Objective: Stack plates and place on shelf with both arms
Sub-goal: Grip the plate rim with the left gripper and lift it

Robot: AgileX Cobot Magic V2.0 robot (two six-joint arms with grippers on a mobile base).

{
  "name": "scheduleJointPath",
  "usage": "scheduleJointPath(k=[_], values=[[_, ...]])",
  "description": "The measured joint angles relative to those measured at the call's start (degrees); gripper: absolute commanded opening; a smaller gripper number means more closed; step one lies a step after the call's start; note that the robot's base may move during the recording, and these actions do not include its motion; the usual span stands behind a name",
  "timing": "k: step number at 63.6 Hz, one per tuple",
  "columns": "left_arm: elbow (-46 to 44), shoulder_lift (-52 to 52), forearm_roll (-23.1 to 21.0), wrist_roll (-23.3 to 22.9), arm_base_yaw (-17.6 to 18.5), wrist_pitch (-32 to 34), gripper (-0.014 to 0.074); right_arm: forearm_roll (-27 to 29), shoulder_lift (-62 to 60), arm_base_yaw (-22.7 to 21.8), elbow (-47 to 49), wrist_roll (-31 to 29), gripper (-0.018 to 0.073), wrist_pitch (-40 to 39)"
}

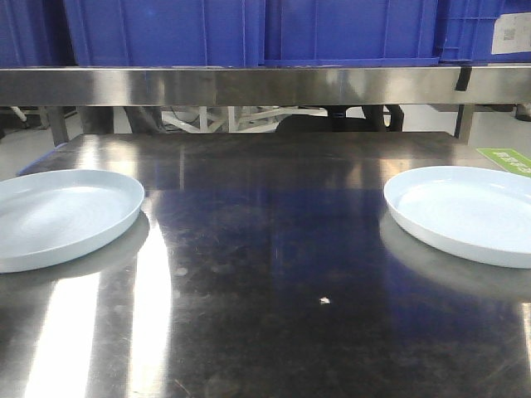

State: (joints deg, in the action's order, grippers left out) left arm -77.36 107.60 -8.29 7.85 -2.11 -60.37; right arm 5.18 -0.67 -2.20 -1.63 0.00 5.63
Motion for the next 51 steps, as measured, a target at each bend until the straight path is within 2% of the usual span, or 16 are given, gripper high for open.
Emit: scheduleJointPath(k=[14,27,51], values=[[0.0,0.0,0.0,0.0,0.0,-0.3,0.0250,0.0,0.0,0.0,0.0,0.0,0.0049,0.0],[-0.1,0.0,0.0,0.0,0.0,-2.0,0.0083,0.0,0.0,0.0,0.0,0.0,0.0049,0.0],[-1.0,-0.4,-2.5,0.0,0.0,-4.3,0.0088,0.0,0.0,0.0,0.0,0.0,0.0049,0.0]])
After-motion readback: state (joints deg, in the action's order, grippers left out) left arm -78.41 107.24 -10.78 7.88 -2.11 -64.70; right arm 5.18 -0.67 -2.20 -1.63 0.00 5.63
